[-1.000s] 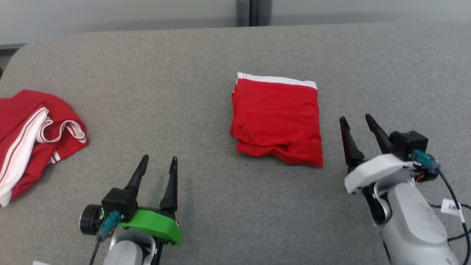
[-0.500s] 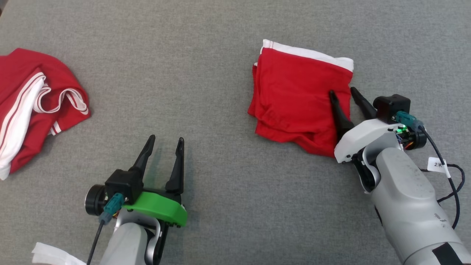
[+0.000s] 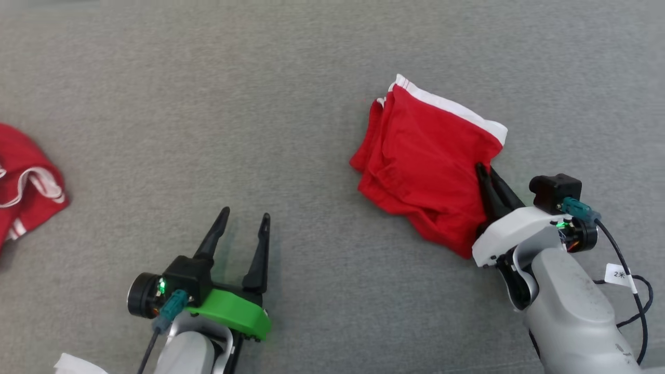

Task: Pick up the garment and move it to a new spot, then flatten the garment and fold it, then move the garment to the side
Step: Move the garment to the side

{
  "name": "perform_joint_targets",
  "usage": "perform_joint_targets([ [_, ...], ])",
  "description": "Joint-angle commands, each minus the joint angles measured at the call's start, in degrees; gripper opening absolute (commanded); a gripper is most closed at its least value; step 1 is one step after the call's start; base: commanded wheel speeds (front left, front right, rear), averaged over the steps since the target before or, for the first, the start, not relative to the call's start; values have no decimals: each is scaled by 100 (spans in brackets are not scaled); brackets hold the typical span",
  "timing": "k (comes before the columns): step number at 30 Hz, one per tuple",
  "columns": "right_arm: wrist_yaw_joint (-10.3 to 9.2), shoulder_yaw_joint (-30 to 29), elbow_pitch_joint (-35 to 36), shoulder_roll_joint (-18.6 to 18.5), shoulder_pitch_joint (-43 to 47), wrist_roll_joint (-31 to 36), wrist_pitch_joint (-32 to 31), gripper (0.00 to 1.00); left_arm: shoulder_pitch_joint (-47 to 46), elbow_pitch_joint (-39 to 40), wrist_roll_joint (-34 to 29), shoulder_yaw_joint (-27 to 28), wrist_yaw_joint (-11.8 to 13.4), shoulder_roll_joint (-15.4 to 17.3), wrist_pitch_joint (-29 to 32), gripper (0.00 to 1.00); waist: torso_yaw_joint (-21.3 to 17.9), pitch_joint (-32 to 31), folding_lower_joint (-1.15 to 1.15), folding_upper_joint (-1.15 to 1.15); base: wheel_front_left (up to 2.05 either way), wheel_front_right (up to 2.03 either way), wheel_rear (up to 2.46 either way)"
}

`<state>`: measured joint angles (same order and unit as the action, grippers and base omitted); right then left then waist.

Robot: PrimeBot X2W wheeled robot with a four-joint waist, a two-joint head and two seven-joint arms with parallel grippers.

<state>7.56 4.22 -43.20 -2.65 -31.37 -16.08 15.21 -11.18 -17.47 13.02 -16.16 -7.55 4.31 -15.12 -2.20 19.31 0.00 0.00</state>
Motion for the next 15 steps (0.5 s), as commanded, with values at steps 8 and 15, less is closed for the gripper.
perform_joint_targets([
  [8, -13, 34, 87, -30, 501, -92, -7, 0, 19, 27, 20, -530, 13, 33, -3, 100, -1984, -655, 0, 0, 0, 0, 0],
  [15, -13, 293, 188, -32, 687, -244, -7, 0, 112, 46, 75, -786, 13, 124, -3, 100, -2585, -650, 0, 0, 0, 0, 0],
])
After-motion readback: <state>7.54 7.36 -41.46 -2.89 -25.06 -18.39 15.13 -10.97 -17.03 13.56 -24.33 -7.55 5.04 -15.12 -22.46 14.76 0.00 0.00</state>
